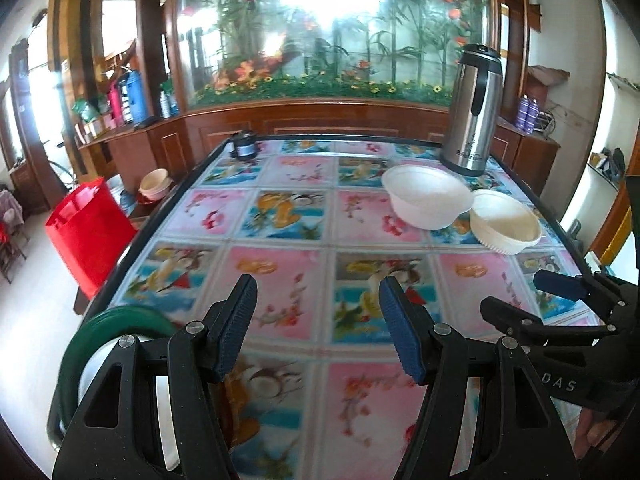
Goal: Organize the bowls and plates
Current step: 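Reach the left tool to another white plate and grip its rim, then lift the second white plate with the left tool and carry it to the stack, then lower the second white plate onto the plate in the basin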
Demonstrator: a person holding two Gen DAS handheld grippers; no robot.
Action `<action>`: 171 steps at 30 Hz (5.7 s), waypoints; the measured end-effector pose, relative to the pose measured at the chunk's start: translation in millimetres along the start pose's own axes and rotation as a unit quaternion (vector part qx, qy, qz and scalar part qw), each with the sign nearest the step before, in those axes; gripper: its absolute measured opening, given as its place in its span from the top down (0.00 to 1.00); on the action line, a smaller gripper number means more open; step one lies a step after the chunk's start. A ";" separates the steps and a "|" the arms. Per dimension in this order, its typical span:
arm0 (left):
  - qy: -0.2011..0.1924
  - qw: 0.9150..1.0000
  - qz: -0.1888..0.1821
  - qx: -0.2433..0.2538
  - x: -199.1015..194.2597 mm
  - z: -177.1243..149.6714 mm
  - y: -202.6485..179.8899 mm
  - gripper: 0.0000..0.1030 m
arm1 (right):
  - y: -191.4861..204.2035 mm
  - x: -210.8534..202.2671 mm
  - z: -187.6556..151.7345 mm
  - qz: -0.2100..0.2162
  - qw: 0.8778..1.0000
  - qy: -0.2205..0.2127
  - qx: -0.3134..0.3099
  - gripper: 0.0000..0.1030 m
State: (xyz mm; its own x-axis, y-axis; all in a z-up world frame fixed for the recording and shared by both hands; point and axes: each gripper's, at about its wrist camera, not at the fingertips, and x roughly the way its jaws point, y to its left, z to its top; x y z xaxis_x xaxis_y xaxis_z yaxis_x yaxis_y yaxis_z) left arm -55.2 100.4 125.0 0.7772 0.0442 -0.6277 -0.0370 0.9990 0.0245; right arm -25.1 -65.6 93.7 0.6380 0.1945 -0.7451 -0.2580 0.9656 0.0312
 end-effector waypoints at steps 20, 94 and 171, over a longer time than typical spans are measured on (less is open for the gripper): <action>0.090 0.995 -0.050 -0.002 118.8 71.3 -64.5 0.38 | -88.8 44.0 59.7 -0.001 0.999 0.020 0.026 0.27; 0.117 0.991 -0.044 -0.054 29.2 -39.6 29.1 0.82 | 19.4 27.8 -2.8 0.142 0.984 0.105 -0.023 0.84; 0.041 0.979 0.118 -0.164 -60.5 -90.9 213.4 0.48 | 204.0 18.2 -0.1 0.227 0.953 0.122 -0.157 0.56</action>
State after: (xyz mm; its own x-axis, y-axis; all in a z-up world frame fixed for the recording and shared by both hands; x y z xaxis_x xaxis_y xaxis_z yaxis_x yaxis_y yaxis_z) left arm -167.2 310.5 97.5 0.6710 0.2592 -0.6947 -0.4188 0.9056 -0.0666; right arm -66.2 134.9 86.4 0.2301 0.4978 -0.8362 -0.6961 0.6847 0.2161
